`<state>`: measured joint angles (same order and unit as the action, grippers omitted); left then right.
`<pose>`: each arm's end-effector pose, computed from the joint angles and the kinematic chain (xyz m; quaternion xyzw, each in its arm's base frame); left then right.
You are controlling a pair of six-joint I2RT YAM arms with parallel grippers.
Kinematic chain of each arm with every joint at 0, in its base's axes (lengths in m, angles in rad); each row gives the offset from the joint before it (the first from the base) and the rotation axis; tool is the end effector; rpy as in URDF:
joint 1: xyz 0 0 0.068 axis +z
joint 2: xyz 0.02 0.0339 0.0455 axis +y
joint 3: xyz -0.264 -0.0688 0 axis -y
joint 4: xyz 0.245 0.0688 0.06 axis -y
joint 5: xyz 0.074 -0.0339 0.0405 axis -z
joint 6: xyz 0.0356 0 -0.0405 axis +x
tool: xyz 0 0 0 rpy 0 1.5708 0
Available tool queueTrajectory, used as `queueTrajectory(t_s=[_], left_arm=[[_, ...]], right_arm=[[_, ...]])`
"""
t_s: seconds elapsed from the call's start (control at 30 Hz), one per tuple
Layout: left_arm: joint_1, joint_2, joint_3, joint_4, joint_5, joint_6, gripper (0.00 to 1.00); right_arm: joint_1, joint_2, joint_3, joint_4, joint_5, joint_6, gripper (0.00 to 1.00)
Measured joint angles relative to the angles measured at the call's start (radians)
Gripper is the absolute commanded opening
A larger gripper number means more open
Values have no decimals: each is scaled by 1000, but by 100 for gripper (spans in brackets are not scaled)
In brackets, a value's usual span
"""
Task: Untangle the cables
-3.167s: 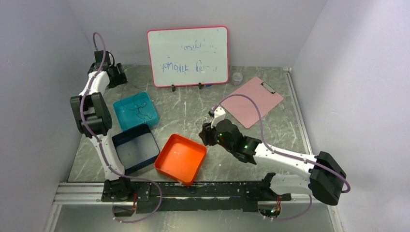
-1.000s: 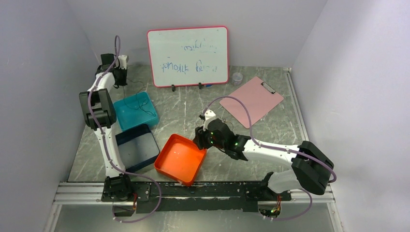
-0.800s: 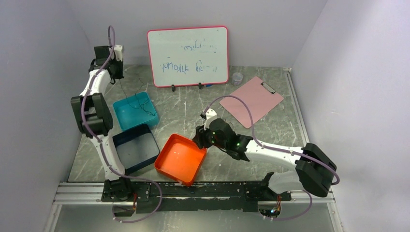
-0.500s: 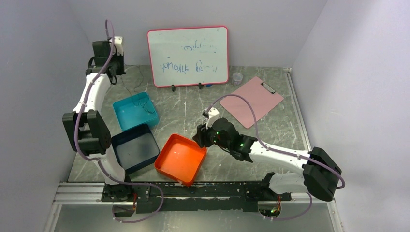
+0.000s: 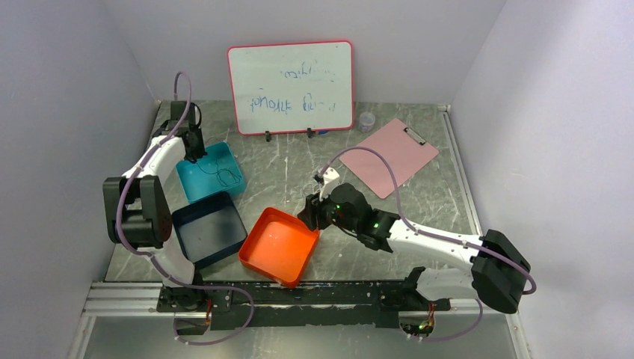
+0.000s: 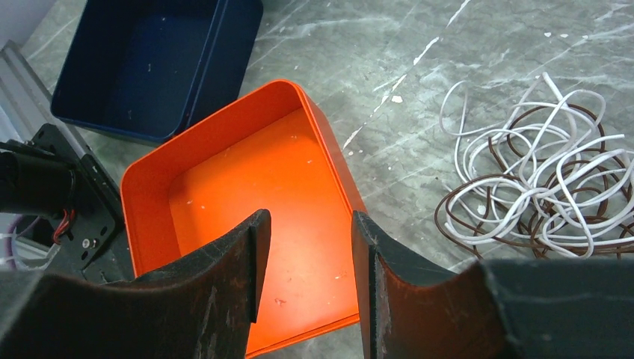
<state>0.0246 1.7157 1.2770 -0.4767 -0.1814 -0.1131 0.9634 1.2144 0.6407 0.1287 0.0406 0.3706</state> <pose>0.3716 0.0156 0.2386 -0.0940 0.9387 0.0715 0.3240 0.1525 0.2169 0.2312 -0.2366 0.8118 0.3166 0.4298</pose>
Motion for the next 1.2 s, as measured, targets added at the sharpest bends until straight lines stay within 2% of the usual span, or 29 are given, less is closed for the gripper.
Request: queueTrajectory(t_s=[0.27,0.57,0.8,0.9,1.2], left_arm=[[0,-26,-27,-50,-106,-104,7],[-16,-158,-130,-87,-42,-176,7],[-22,-152,-206,-114,-5,-267,7],[-21,-113,-196,-121,-6,-278,7],[32,27,-2,-125,-49,-288,7]], right_arm=[[0,-14,-7,0,-1,5,47],[0,-14,-13,1,-4,8,47],[0,-14,-18,1,-5,14,47],[0,-14,-24,1,-7,14,48],[0,-25,-32,0,-5,14,48]])
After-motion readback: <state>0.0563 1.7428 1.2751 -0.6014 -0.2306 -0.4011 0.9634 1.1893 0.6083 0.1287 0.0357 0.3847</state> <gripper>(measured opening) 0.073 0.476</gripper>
